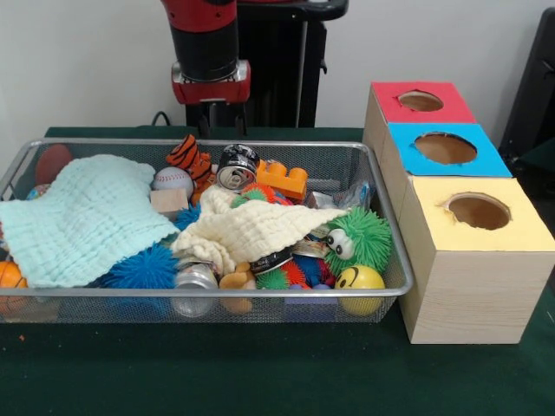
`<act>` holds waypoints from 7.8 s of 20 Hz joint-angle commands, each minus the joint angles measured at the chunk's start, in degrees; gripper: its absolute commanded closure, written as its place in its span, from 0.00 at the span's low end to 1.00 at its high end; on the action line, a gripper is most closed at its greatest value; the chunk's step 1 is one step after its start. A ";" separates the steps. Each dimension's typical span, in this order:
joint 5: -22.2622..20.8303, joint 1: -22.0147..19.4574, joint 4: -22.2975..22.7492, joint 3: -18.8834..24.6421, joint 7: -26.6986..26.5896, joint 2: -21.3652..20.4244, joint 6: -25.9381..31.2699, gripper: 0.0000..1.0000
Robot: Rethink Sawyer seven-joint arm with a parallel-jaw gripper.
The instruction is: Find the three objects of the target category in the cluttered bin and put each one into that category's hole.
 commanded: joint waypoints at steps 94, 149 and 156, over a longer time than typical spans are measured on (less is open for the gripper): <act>-13.64 -5.97 -2.04 11.83 -2.98 2.30 0.22 0.00; -17.72 -8.52 -7.57 13.92 -9.63 6.08 4.97 0.00; -18.34 -8.60 -7.45 14.36 -10.19 6.11 4.09 0.00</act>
